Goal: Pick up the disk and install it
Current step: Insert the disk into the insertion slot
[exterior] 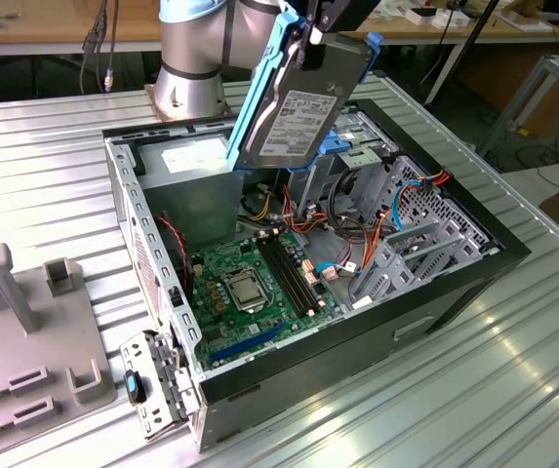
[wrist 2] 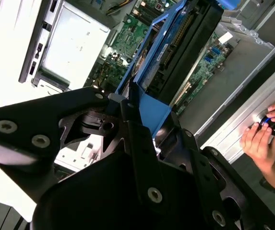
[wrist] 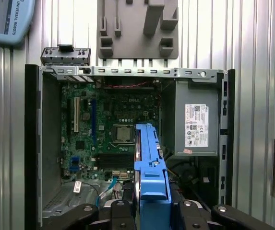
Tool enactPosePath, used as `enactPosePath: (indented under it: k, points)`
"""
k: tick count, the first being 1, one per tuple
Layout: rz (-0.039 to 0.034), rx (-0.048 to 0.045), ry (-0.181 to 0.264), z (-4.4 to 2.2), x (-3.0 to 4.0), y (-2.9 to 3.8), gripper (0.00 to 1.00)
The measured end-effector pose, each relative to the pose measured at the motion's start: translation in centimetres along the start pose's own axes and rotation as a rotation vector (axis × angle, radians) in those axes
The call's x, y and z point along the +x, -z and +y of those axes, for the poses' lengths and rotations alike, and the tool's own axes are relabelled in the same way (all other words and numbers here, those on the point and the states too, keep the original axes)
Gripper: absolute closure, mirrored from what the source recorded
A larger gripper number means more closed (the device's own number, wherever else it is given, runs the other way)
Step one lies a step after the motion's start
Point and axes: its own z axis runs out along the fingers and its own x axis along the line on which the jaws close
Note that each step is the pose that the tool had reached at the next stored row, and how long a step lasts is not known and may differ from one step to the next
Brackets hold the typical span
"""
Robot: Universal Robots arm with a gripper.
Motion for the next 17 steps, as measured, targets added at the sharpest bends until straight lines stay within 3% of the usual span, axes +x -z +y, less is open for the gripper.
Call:
enactPosePath:
  k: [1,3,4,7,10,12,14,15,17]
  points:
    - [0.0093,0.0142,0.000,-0.09,0.01,-0.01,0.63]
    - [0.0181,0.0839,0.001,-0.09,0.01,0.00,0.63]
    - [0.0207,0.1139,0.002,-0.09,0.01,-0.01,0.63]
    - [0.0272,0.1680,0.003,-0.09,0.01,-0.03,0.63]
    - [0.0298,0.1846,0.003,-0.09,0.02,-0.16,0.63]
    - [0.0298,0.1898,0.003,-0.09,0.11,-0.27,0.63]
    - [0.0298,0.1924,0.003,-0.07,0.65,-0.33,0.63]
    - [0.0299,0.1933,0.003,-0.07,1.37,-0.42,0.63]
    - [0.0298,0.1940,0.003,-0.06,2.13,-0.50,0.63]
